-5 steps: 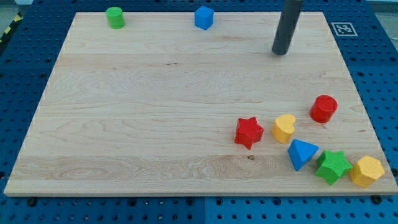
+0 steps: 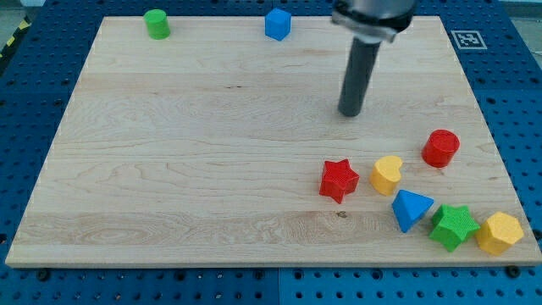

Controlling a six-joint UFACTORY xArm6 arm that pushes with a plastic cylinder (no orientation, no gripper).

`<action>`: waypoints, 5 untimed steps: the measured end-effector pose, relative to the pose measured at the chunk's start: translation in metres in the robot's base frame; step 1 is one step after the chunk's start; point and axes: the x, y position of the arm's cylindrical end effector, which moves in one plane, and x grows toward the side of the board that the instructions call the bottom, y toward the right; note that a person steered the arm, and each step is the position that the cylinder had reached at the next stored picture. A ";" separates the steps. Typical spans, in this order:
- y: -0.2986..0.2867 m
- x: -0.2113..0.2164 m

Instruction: Move your arm towards the blue triangle

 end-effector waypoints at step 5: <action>-0.008 0.184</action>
